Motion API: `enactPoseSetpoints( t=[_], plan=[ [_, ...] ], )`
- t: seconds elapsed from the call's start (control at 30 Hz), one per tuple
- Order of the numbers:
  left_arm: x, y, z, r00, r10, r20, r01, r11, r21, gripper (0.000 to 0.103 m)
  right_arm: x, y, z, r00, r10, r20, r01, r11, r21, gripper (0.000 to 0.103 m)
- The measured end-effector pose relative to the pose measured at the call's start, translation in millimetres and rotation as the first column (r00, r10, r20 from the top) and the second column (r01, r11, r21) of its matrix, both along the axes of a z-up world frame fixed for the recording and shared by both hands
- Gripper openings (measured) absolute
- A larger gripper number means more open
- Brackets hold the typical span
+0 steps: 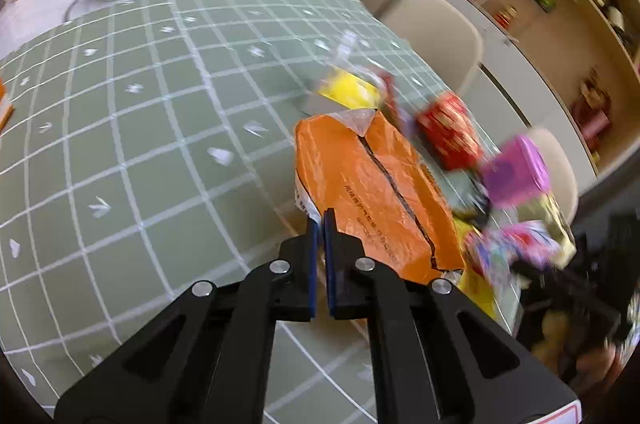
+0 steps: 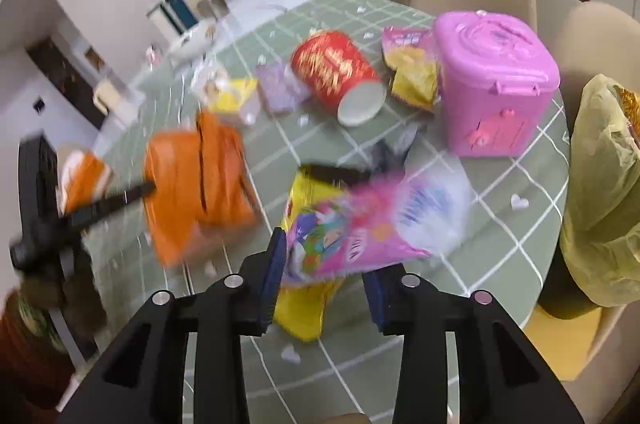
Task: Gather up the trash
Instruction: 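Lift the orange bag and pink wrapper and carry both toward the yellow trash bag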
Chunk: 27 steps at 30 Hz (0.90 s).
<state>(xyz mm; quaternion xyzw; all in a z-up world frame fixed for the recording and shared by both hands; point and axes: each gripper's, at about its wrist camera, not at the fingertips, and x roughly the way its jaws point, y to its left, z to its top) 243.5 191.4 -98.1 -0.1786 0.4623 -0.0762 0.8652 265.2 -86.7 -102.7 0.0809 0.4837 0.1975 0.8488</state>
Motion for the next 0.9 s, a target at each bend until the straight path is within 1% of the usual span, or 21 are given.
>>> enactPoseSetpoints(
  t=[0.07,0.13,0.2,0.23,0.27,0.3,0.33,0.37,0.4,0.47,0.5,0.57,0.63,0.73,0.8,0.9],
  plan=[
    [-3,-11,1,0.999,-0.042,0.005,0.042,0.999,-0.002,0.003,10,-4,0,0.999,-0.032,0.010,0.032,0.999,0.006,0.035],
    [-5,-18,-1,0.998,-0.063,0.002,0.063,0.998,-0.003,0.005,21,-10,-2,0.997,-0.080,0.006,0.080,0.996,0.041,0.035],
    [-3,-21,-4,0.998,-0.065,-0.015,0.065,0.998,-0.015,0.016,33,-21,-9,0.989,-0.148,-0.030,0.150,0.984,0.093,0.035],
    [-2,-21,-7,0.998,-0.057,-0.027,0.056,0.998,-0.027,0.025,37,-27,-13,0.983,-0.178,-0.054,0.183,0.975,0.122,0.035],
    [-1,-19,-9,0.998,-0.047,-0.034,0.046,0.998,-0.038,0.031,41,-33,-16,0.976,-0.203,-0.076,0.212,0.967,0.144,0.035],
    [1,-18,-11,0.998,-0.036,-0.044,0.034,0.998,-0.054,0.034,44,-38,-20,0.969,-0.227,-0.095,0.239,0.960,0.148,0.032],
    [0,-19,-12,0.998,-0.032,-0.050,0.028,0.998,-0.062,0.038,44,-42,-22,0.965,-0.246,-0.092,0.256,0.958,0.129,0.023],
    [2,-20,-13,0.998,-0.030,-0.058,0.026,0.997,-0.070,0.043,44,-42,-21,0.964,-0.253,-0.080,0.260,0.960,0.104,0.010],
    [3,-21,-15,0.997,-0.030,-0.064,0.025,0.997,-0.075,0.044,42,-44,-19,0.966,-0.254,-0.056,0.258,0.964,0.065,0.009],
    [7,-25,-19,0.997,-0.033,-0.073,0.028,0.997,-0.074,0.048,36,-47,-15,0.969,-0.246,-0.028,0.246,0.969,0.016,0.004],
    [10,-27,-22,0.996,-0.034,-0.079,0.029,0.997,-0.068,0.049,34,-50,-14,0.970,-0.240,-0.022,0.241,0.971,0.004,0.004],
    [17,-32,-27,0.995,-0.025,-0.101,0.020,0.998,-0.058,0.049,28,-56,-12,0.975,-0.220,-0.018,0.220,0.976,-0.002,0.004],
    [25,-35,-30,0.993,-0.004,-0.115,-0.004,0.998,-0.064,0.049,21,-56,-6,0.982,-0.187,-0.004,0.187,0.982,-0.007,0.004],
    [32,-39,-27,0.995,0.032,-0.090,-0.038,0.998,-0.058,0.049,8,-52,1,0.991,-0.129,0.023,0.130,0.991,-0.039,0.004],
    [35,-41,-27,0.996,0.045,-0.078,-0.049,0.998,-0.049,0.051,1,-51,1,0.995,-0.100,0.024,0.101,0.993,-0.054,0.004],
    [41,-45,-32,0.995,0.035,-0.097,-0.041,0.997,-0.059,0.051,-5,-50,-6,0.997,-0.076,0.010,0.077,0.995,-0.066,0.004]
  ],
)
